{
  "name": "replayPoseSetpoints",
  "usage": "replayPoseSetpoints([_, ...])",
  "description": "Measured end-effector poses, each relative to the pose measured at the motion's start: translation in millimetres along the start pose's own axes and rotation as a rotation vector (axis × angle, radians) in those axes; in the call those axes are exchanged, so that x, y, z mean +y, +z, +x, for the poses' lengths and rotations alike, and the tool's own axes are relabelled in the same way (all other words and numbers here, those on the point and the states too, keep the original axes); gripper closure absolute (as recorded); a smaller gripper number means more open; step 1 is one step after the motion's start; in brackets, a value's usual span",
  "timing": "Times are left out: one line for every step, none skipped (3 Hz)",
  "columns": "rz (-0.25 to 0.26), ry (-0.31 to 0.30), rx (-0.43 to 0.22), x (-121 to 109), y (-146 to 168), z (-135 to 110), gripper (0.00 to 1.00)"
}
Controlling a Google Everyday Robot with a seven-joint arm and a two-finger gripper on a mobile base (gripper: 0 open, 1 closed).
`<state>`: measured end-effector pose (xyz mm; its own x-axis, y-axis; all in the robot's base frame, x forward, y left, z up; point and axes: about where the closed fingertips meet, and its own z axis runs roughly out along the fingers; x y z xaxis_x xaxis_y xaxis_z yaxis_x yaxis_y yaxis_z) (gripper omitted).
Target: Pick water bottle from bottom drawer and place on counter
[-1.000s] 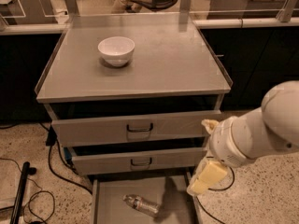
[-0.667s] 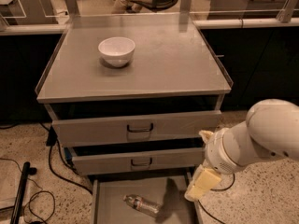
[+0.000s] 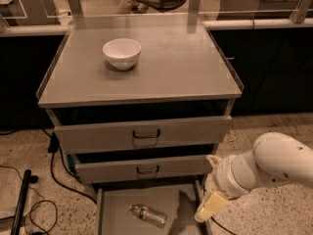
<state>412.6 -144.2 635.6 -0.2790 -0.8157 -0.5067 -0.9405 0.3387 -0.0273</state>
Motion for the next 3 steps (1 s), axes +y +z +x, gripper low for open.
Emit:
replayPoseSetpoints([-0.023,-0.005,-0.034,1.7,30.3,21.7,0.00])
replayPoseSetpoints([-0.033,0.000,-0.070,8.7,55.6,37.8,0.00])
replayPoseSetpoints([-0.033,0.000,-0.070,8.7,55.6,37.8,0.00])
